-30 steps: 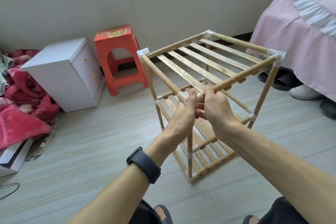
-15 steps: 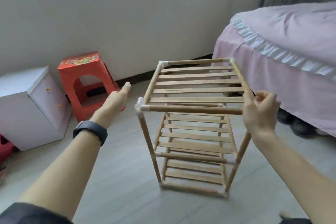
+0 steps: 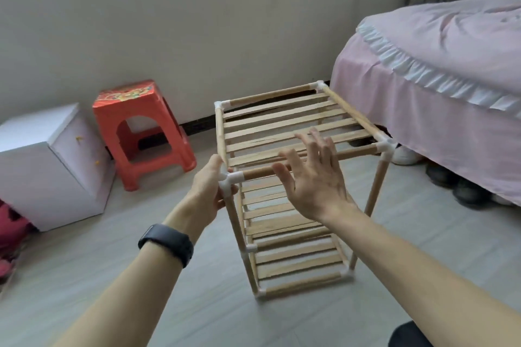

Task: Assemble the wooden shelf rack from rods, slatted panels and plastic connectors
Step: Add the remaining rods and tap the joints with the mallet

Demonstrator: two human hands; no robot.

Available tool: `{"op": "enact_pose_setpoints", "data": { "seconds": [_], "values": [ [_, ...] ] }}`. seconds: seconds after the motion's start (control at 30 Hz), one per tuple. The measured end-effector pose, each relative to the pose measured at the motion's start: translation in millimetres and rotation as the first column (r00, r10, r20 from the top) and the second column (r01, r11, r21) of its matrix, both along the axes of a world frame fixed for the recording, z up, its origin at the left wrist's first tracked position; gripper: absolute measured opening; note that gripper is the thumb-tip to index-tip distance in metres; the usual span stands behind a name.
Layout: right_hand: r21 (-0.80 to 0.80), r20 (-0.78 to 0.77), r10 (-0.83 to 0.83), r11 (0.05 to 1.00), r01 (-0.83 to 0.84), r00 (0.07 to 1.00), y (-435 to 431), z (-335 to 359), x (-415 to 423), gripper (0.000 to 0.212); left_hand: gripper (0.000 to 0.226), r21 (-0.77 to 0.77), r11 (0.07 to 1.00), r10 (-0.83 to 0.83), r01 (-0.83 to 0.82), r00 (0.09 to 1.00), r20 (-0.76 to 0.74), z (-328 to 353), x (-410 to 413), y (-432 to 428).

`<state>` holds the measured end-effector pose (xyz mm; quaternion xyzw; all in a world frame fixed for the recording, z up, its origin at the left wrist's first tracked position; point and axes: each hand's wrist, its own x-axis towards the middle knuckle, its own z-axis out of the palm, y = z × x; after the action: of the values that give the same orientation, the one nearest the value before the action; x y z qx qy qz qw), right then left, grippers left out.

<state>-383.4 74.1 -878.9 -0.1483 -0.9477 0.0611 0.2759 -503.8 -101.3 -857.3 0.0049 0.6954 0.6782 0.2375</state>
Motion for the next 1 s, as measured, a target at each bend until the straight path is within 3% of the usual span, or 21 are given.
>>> {"op": "enact_pose_setpoints", "data": {
  "seconds": [0.13,0.2,0.27,0.33,0.4,0.47,0.5,0.57,0.63,0.73,0.83,0.9,1.0],
  "values": [
    [-0.366,0.044,-0.007,0.93,0.023,0.999,15.0,-7.3,-6.7,0.058,0.034,0.071,0.994,0.077,-0.082,0.995,0.071,4.9,35.6,16.9],
    [-0.59,0.028,-0.047,0.806,0.055,0.998,15.8,-6.6,-10.8,0.06,0.027,0.149,0.987,0.031,-0.052,0.99,0.139,9.7,54.8,26.3],
    [-0.748,-0.079,-0.075,0.664,-0.01,0.994,14.4,-4.9,-11.7,0.06,0.013,0.18,0.98,-0.104,0.081,0.987,0.121,12.4,72.8,34.9],
    [-0.838,-0.157,-0.057,0.536,-0.103,0.986,7.2,-4.9,-5.6,0.057,0.008,0.136,0.975,-0.19,0.174,0.975,0.114,14.4,87.2,39.5],
    [-0.87,-0.196,-0.013,0.464,-0.168,0.98,-0.3,-4.4,5.2,0.065,0.024,0.029,0.977,-0.215,0.214,0.973,0.079,15.7,90.5,40.2],
    [-0.873,-0.237,0.051,0.428,-0.236,0.97,-0.6,-3.4,13.9,0.075,0.021,-0.132,0.948,-0.309,0.29,0.939,-0.154,15.6,86.3,34.3],
    [-0.874,-0.248,0.083,0.411,-0.26,0.965,0.5,-2.6,16.5,0.076,0.014,-0.229,0.927,-0.361,0.295,0.867,-0.344,13.6,82.2,29.0],
    [-0.88,-0.244,0.099,0.395,-0.263,0.965,3.0,-2.3,19.0,0.067,0.006,-0.414,0.899,-0.41,0.143,0.611,-0.677,11.1,72.1,19.8],
    [-0.886,-0.218,0.091,0.4,-0.236,0.972,2.5,-4.1,19.1,0.056,0.023,-0.478,0.875,-0.429,-0.074,0.339,-0.837,8.1,61.0,17.5],
    [-0.903,-0.191,0.074,0.377,-0.205,0.979,-1.7,-3.4,18.2,0.056,0.051,-0.597,0.769,-0.582,-0.231,0.135,-0.802,6.0,46.4,28.6],
    [-0.922,-0.176,0.055,0.34,-0.184,0.983,-4.3,0.7,16.1,0.059,0.049,-0.686,0.659,-0.697,-0.308,0.092,-0.711,1.3,37.9,40.8],
    [-0.926,-0.167,0.032,0.339,-0.167,0.986,-4.1,1.6,13.7,0.056,0.041,-0.645,0.709,-0.671,-0.284,0.009,-0.741,-2.7,34.0,39.3],
    [-0.929,-0.162,0.002,0.338,-0.153,0.987,-4.1,1.8,10.5,0.051,0.03,-0.546,0.776,-0.618,-0.316,-0.207,-0.759,-13.7,23.2,32.0]
  ]
}}
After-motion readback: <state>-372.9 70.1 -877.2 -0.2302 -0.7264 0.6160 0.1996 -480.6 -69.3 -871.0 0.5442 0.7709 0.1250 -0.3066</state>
